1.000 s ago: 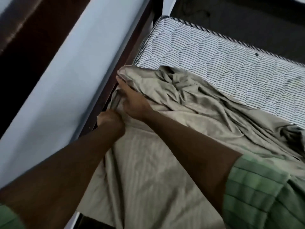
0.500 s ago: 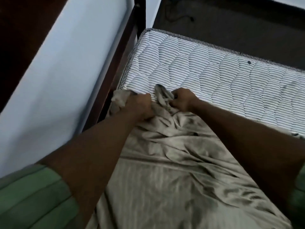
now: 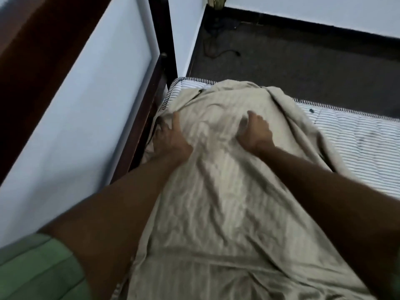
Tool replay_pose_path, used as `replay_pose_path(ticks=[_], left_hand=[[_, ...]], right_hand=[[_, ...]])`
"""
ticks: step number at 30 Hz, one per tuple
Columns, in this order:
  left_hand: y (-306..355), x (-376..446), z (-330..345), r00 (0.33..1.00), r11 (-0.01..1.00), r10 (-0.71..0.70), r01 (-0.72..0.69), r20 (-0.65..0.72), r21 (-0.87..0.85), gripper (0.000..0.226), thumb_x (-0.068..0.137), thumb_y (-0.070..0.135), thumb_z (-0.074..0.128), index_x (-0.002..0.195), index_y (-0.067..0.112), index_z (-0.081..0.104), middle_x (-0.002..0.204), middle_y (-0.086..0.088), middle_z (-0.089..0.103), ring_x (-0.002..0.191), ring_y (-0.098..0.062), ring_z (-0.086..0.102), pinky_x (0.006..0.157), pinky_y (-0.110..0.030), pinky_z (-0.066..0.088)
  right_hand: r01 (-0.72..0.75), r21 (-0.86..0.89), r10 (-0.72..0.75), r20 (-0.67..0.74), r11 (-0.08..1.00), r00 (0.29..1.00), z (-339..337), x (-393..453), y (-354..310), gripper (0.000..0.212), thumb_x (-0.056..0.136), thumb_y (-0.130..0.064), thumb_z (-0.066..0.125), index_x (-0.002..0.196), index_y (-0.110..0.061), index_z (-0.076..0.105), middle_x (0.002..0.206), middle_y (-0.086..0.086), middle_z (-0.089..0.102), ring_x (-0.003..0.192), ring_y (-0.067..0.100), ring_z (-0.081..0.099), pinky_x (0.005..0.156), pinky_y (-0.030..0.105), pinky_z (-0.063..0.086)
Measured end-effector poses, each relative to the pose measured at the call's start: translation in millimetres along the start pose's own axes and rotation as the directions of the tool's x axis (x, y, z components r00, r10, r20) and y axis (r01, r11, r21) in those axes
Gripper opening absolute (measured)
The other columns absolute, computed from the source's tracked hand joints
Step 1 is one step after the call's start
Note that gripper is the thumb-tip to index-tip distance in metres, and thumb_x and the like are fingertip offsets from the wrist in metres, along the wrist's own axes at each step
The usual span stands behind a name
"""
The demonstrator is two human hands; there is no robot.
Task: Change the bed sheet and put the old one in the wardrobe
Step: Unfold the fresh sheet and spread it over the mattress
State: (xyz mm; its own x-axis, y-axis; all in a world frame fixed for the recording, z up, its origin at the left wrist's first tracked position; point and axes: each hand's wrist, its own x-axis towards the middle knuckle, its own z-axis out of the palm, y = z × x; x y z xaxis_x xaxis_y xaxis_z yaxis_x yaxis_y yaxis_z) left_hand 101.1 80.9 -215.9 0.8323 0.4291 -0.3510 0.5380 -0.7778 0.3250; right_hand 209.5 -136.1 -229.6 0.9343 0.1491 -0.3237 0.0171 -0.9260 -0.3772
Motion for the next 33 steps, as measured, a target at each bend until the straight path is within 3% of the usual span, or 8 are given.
replay_pose_path(ticks=[4,10,13,17,21,27,30,33], left_hand=[[-2.5,19.0,10.9,0.999,0.937,0.031,-0.024,-0.014,0.348,0.061,0.083,0.032,0.067,0.138,0.024,0.042,0.162,-0.028,0.016,0.147,-0.044,0.024,0.116,-0.050,0.028],[-0.2,39.7,6.1,0.912,0.791,0.399,-0.289,-0.098,0.539,0.035,0.087,0.027,0.059,0.120,0.014,0.060,0.135,-0.015,0.045,0.124,-0.035,0.049,0.101,-0.046,0.046],[21.1,48.1,-1.0,0.872,0.825,0.476,-0.397,-0.116,0.402,0.035,0.089,0.021,0.061,0.123,0.015,0.055,0.144,-0.011,0.038,0.126,-0.030,0.050,0.092,-0.045,0.049],[35.2,63.9,-4.8,0.931,0.931,0.320,-0.274,-0.177,0.240,0.060,0.084,0.013,0.065,0.138,0.018,0.041,0.166,-0.013,0.011,0.132,-0.035,0.049,0.092,-0.047,0.051],[35.2,83.9,-8.4,0.964,0.992,0.092,-0.110,-0.250,-0.060,0.064,0.092,0.018,0.057,0.150,0.013,0.032,0.159,-0.016,0.032,0.133,-0.039,0.051,0.100,-0.049,0.047],[35.7,106.0,-24.4,0.995,0.982,-0.099,0.098,0.002,-0.162,0.068,0.078,0.061,0.059,0.122,0.009,0.067,0.123,-0.016,0.069,0.111,-0.034,0.067,0.093,-0.037,0.056],[45.9,102.7,-36.2,0.926,0.999,0.006,0.012,0.377,-0.046,0.033,0.089,0.045,0.064,0.084,0.012,0.066,0.076,-0.008,0.064,0.064,-0.022,0.058,0.058,-0.024,0.047],[51.8,97.2,-48.9,0.727,0.924,-0.169,-0.118,0.665,0.364,0.028,0.078,0.038,0.071,0.073,0.012,0.063,0.056,-0.006,0.060,0.049,-0.020,0.050,0.052,-0.022,0.042]], right_hand=[[0.113,-0.228,-0.091,0.108,0.967,0.990,23.9,-12.2,18.0,0.058,0.085,-0.046,0.069,0.129,-0.017,0.044,0.144,0.013,0.038,0.131,0.038,0.040,0.102,0.053,0.044],[0.335,-0.281,-0.370,-0.082,0.899,0.925,29.5,-19.4,1.1,0.056,0.089,-0.049,0.067,0.130,-0.015,0.051,0.131,0.011,0.050,0.122,0.035,0.048,0.097,0.049,0.044],[0.304,-0.254,-0.331,-0.070,0.918,0.941,32.8,-6.4,-32.2,0.062,0.088,-0.049,0.070,0.133,-0.014,0.046,0.132,0.009,0.052,0.124,0.033,0.048,0.098,0.050,0.042],[0.249,-0.391,-0.232,0.092,0.886,0.968,43.8,5.1,-53.4,0.031,0.095,-0.026,0.057,0.123,-0.013,0.063,0.128,0.009,0.061,0.127,0.031,0.046,0.101,0.045,0.040],[0.373,-0.373,-0.259,0.322,0.850,0.911,41.5,-12.6,-53.4,0.032,0.095,-0.020,0.057,0.124,-0.008,0.064,0.130,0.015,0.063,0.125,0.034,0.057,0.101,0.043,0.047],[0.132,-0.174,0.021,0.676,0.976,0.737,29.9,-24.6,-36.9,0.026,0.094,-0.027,0.064,0.090,-0.001,0.070,0.082,0.014,0.074,0.079,0.030,0.077,0.063,0.035,0.063],[0.219,-0.314,-0.150,0.229,0.924,0.962,35.6,-23.6,-28.0,0.070,0.080,-0.068,0.066,0.123,-0.013,0.059,0.121,0.010,0.062,0.113,0.034,0.062,0.089,0.044,0.051],[0.338,-0.426,-0.312,0.133,0.839,0.941,50.1,-33.6,-19.5,0.057,0.085,-0.052,0.063,0.128,-0.018,0.052,0.132,0.005,0.054,0.122,0.032,0.045,0.095,0.047,0.038]])
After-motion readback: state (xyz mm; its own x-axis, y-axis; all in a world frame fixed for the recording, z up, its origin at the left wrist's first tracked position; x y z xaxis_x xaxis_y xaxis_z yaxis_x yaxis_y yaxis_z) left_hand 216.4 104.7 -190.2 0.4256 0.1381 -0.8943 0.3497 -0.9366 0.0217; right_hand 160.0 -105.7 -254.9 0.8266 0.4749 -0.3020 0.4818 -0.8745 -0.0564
